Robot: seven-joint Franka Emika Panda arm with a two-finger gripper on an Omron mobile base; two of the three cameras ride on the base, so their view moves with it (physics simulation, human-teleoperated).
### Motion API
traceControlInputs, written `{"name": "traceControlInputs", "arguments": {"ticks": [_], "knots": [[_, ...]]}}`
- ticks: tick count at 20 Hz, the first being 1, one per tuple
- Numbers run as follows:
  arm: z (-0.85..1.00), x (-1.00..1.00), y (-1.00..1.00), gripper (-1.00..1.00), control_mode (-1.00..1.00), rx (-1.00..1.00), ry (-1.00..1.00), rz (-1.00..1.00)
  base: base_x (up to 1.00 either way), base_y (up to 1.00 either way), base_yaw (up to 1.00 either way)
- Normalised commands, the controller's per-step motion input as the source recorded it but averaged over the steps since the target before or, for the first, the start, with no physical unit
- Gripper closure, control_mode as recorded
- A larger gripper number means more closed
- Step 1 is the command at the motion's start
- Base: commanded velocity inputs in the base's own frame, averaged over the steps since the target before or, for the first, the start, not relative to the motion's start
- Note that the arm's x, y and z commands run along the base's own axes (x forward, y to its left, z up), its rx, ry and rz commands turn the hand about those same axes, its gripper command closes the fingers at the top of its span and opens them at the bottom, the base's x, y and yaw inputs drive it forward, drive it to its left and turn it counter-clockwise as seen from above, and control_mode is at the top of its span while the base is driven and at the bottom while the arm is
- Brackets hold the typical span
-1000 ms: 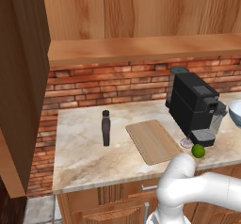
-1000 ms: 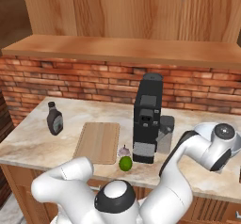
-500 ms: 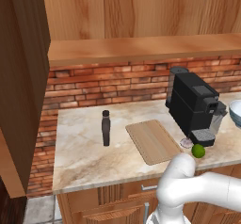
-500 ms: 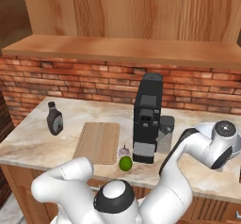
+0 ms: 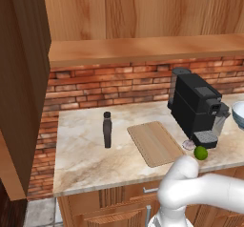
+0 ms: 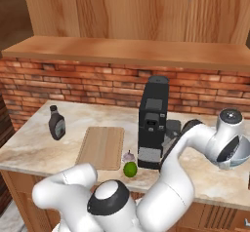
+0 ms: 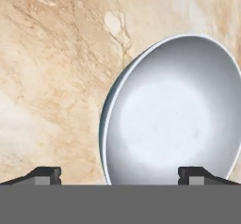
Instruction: Open the cabinet. Place the bowl and condiment on the counter. Then place the lime and garlic on the cutting board.
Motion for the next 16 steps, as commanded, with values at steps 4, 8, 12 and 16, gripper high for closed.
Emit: {"name": "traceControlInputs", "arguments": {"ticks": [4, 8, 12, 16], "knots": [[0.37, -0.12, 0.45, -1.0, -1.0, 0.0, 0.11, 0.0, 0.0, 0.0, 0.0], [0.36, -0.12, 0.46, -1.0, -1.0, 0.0, 0.08, 0.0, 0.0, 0.0, 0.0], [0.35, -0.28, 0.38, -1.0, -1.0, 0.0, 0.04, 0.0, 0.0, 0.0, 0.0], [0.34, -0.31, 0.36, -1.0, -1.0, 0.0, 0.02, 0.01, 0.0, 0.0, 0.0]]}}
